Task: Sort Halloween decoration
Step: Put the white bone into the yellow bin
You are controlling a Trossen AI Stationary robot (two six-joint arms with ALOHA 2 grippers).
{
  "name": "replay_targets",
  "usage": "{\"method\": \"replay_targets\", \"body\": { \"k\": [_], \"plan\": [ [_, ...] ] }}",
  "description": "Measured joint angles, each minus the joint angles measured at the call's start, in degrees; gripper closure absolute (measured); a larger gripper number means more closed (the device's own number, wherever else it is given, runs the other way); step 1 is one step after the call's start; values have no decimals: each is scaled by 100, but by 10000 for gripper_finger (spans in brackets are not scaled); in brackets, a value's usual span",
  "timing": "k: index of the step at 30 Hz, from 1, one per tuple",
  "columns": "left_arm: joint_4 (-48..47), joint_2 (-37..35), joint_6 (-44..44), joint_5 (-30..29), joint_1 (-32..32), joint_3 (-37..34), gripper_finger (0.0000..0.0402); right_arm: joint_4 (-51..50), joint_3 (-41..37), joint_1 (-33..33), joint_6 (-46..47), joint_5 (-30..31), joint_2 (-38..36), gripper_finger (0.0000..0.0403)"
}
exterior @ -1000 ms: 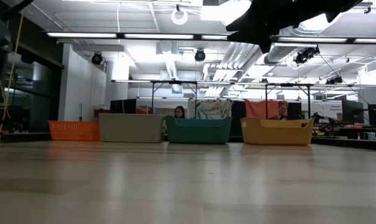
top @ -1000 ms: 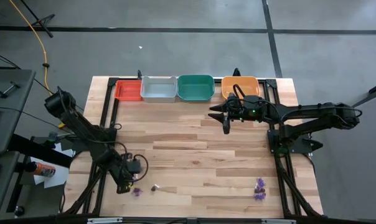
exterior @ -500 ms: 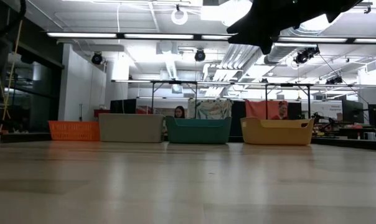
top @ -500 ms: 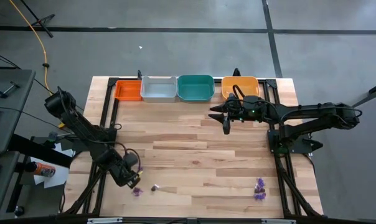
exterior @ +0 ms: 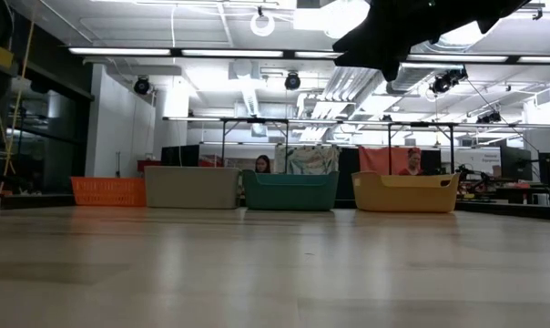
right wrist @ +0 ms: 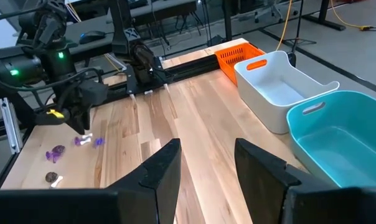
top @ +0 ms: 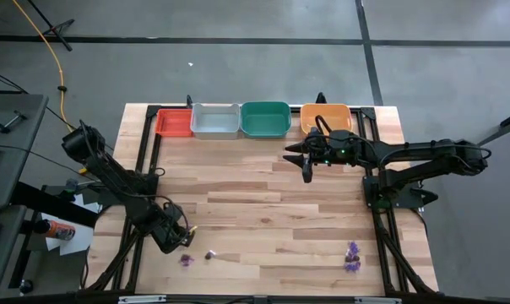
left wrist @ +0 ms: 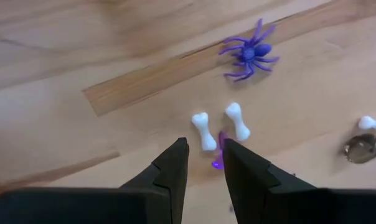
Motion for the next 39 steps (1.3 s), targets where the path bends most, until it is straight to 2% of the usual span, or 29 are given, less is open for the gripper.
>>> {"method": "replay_targets", "body": {
  "k": [12,24,28,33,39],
  "plan": [
    [133,331,-69,7,72,4,312,-12,0,0,0,0,0,258],
    [100,374,-71,57,152,12,315,-34,0,0,0,0,0,258],
    [85,432,-71,139,157,21,338,-34,0,1,2,1,2,258],
    [79,475,-67,181,156,17,390,-37,0,0,2,0,2,258],
    [79,439,45,132,152,12,397,-37,0,0,2,0,2,258]
  ]
}}
